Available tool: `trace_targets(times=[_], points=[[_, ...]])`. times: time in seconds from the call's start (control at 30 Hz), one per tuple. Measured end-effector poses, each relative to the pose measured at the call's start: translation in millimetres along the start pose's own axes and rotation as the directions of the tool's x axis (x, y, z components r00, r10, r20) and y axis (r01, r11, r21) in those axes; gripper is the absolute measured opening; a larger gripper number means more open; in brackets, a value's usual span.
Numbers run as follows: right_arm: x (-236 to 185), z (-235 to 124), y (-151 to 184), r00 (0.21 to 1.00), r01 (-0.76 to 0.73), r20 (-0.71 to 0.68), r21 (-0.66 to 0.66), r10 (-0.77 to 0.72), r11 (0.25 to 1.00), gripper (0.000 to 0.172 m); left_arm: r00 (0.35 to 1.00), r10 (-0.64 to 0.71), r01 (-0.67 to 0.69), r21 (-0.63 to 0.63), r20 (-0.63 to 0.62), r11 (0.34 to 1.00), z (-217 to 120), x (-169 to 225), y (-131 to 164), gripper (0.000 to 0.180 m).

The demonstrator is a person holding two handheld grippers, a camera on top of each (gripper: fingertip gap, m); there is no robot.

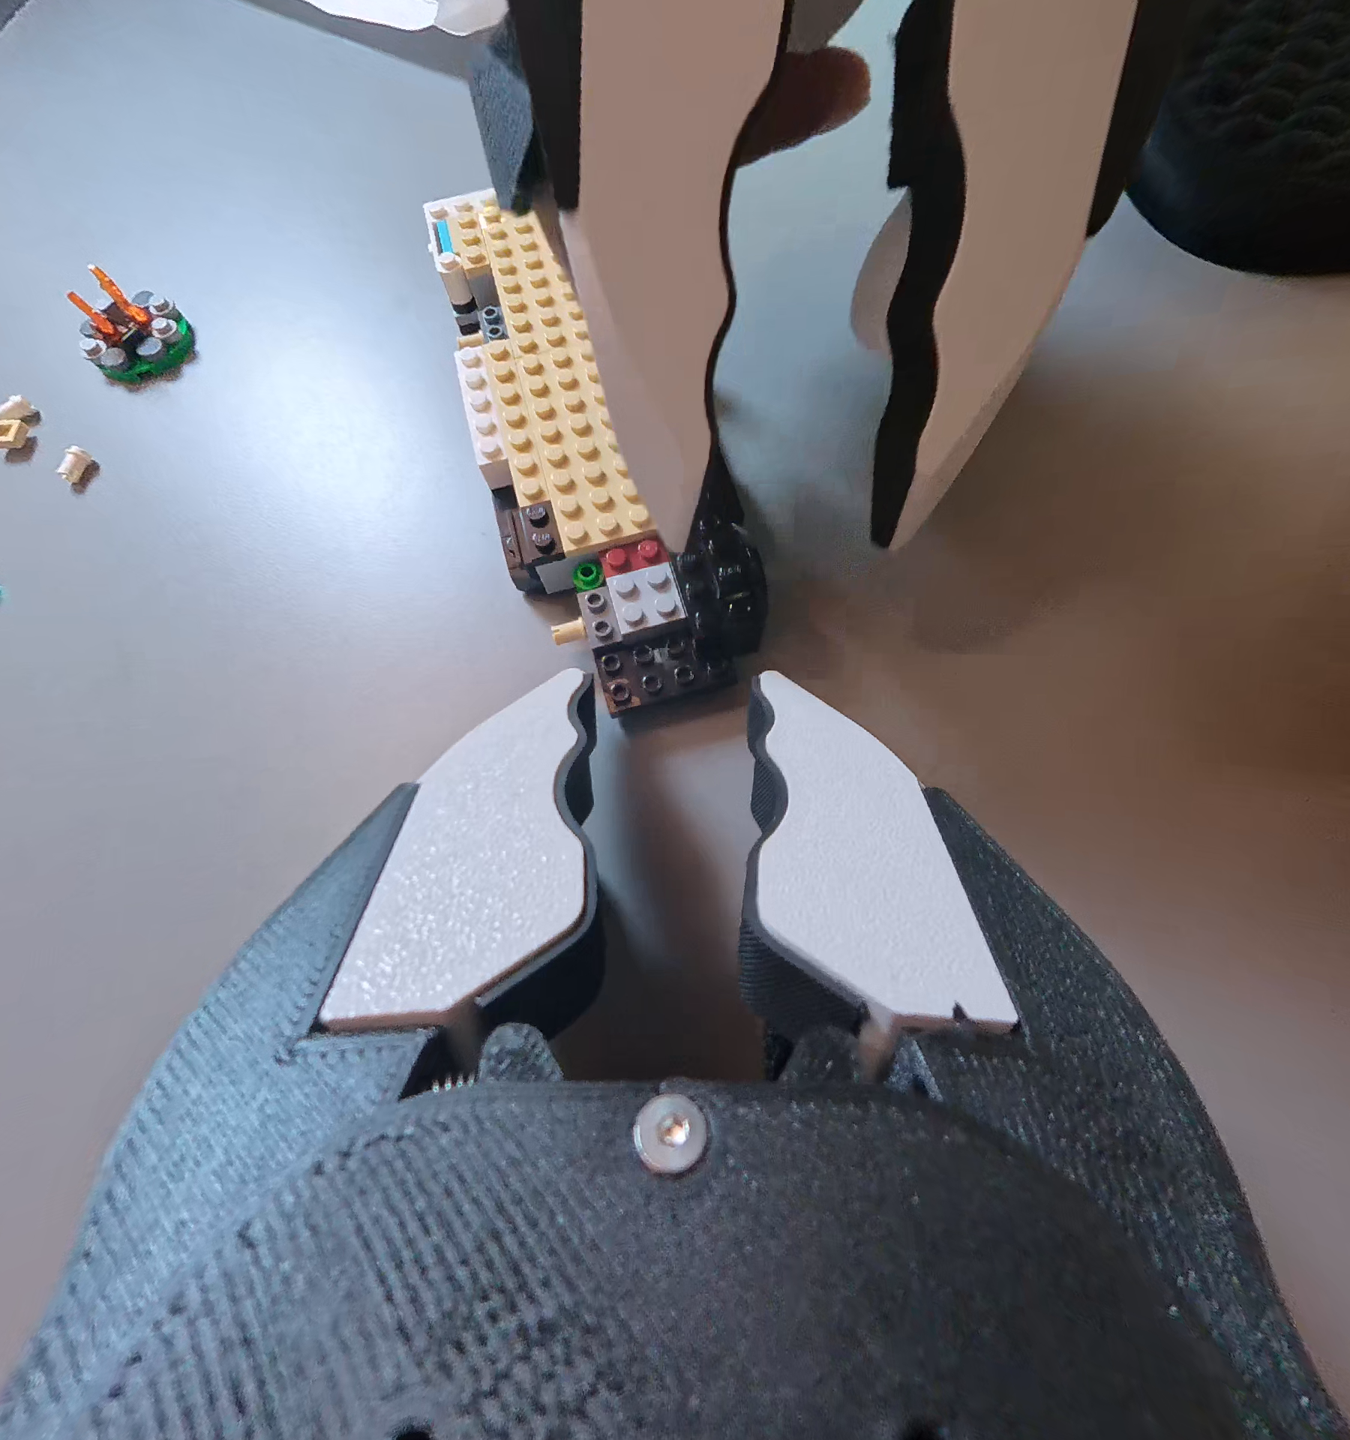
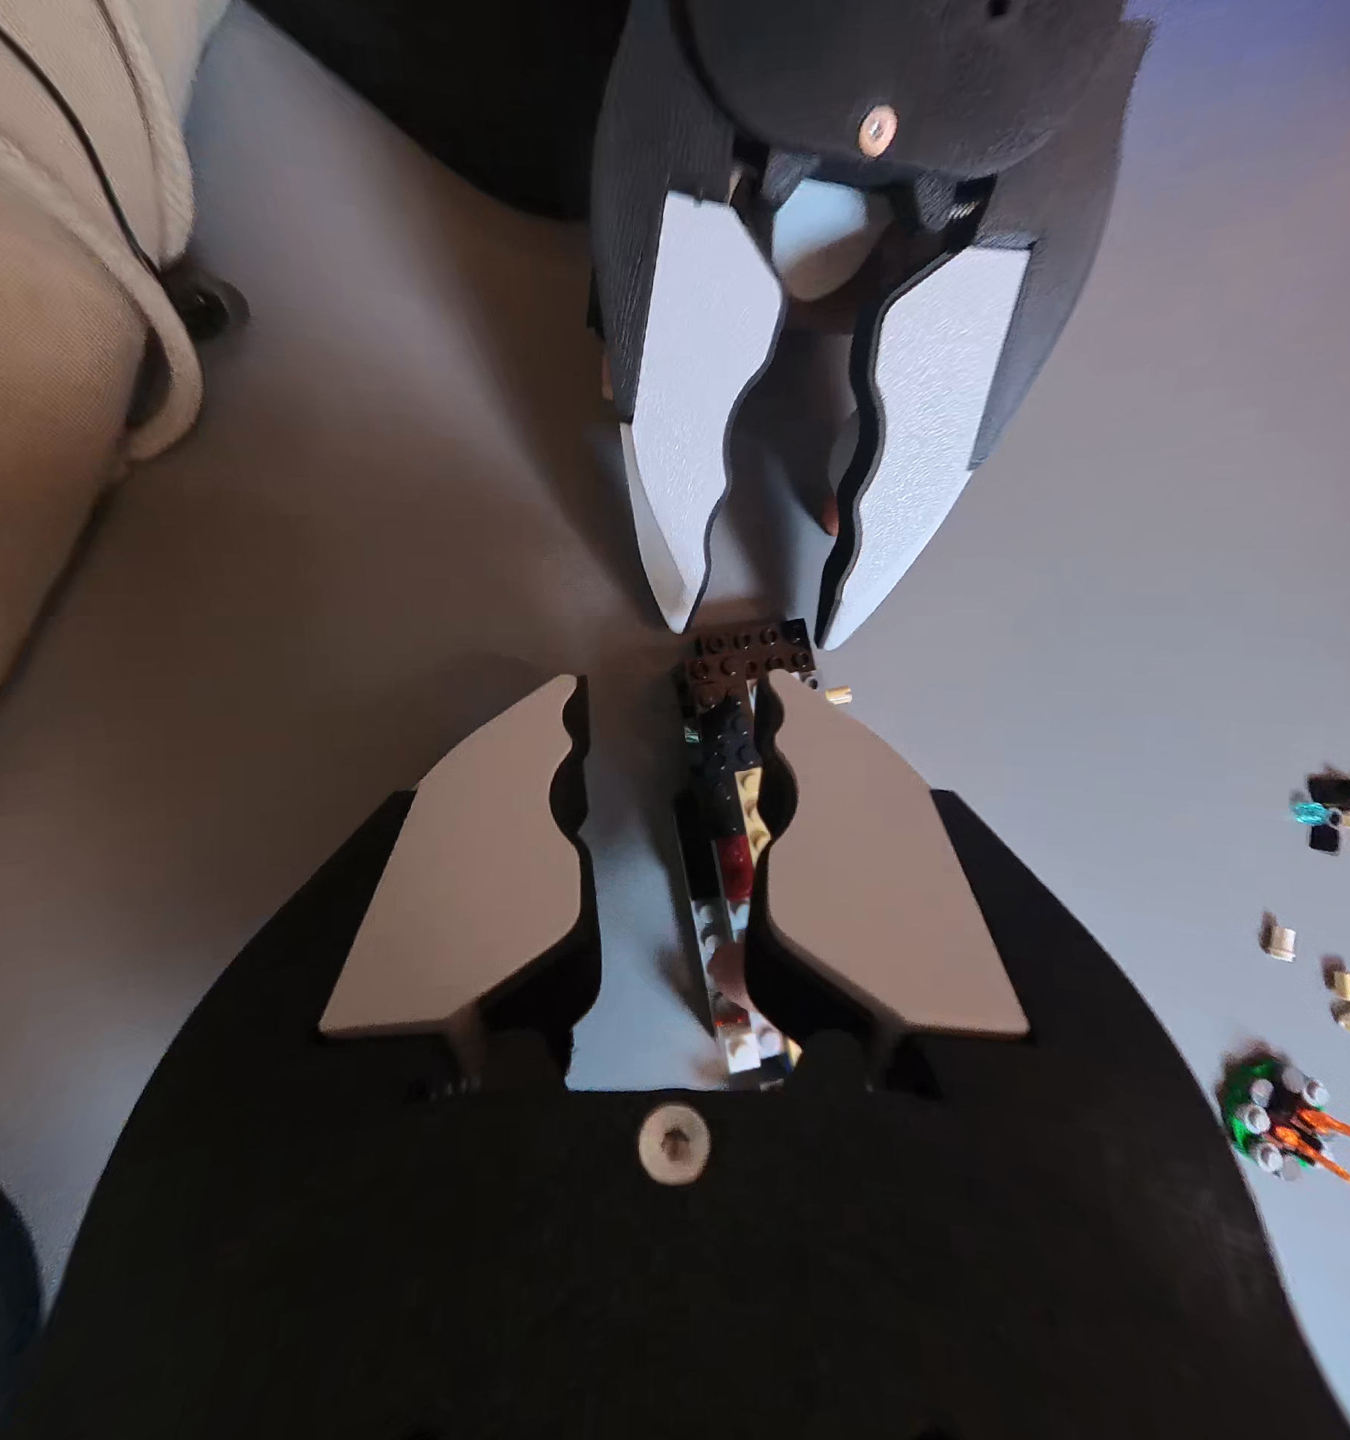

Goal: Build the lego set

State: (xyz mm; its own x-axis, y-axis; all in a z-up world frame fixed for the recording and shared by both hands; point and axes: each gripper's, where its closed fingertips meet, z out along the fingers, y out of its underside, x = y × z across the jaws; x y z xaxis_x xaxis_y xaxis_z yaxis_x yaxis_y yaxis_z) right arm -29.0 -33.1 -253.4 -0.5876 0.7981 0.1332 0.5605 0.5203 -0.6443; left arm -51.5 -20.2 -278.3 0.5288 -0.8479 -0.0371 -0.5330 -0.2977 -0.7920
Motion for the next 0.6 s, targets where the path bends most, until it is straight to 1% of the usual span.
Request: trace_targets(times=[0.03,0.07,0.13,0.17,0.23,0.37,0.5,0.6], points=[[1.9,-5.7,-0.1,1.000,-0.012,-0.008,0.002,0.013,1.000,0.041,1.000,-0.001,0.001,0.000,0.005,1.000,0.0,-0.7,0.0,0.038],[6.9,-11.6,4.7,0.999,-0.009,-0.031,-0.023,0.008,1.000,0.044,1.000,-0.004,0.004,0.000,0.005,1.000,0.2,-0.6,-0.1,0.040],[25.5,-23.8,26.9,0.995,0.024,-0.095,-0.123,-0.036,0.992,0.050,1.000,-0.022,0.022,0.002,-0.003,1.000,1.2,0.7,-1.4,0.048],[33.3,-28.4,40.1,0.994,0.022,-0.100,-0.174,-0.040,0.984,0.053,0.999,-0.037,0.037,0.001,-0.006,0.999,2.0,1.3,-2.1,0.051],[41.2,-33.1,60.2,0.997,0.023,-0.067,-0.258,-0.041,0.966,0.061,0.998,-0.060,0.060,-0.003,0.002,0.998,3.9,0.8,-4.4,0.059],[43.5,-27.5,76.8,0.997,0.078,0.052,-0.366,-0.063,0.927,0.070,0.998,-0.053,0.055,-0.037,0.044,0.998,11.2,-2.6,-4.8,0.067],[42.6,-19.4,80.3,0.988,0.113,0.144,-0.434,-0.055,0.894,0.069,0.998,-0.029,0.032,-0.054,0.050,0.998,16.4,-3.2,-7.2,0.061],[42.8,-19.0,79.0,0.990,0.069,0.138,-0.448,-0.007,0.891,0.069,0.998,-0.017,0.020,-0.060,0.056,0.998,14.0,-7.3,-4.4,0.060]])
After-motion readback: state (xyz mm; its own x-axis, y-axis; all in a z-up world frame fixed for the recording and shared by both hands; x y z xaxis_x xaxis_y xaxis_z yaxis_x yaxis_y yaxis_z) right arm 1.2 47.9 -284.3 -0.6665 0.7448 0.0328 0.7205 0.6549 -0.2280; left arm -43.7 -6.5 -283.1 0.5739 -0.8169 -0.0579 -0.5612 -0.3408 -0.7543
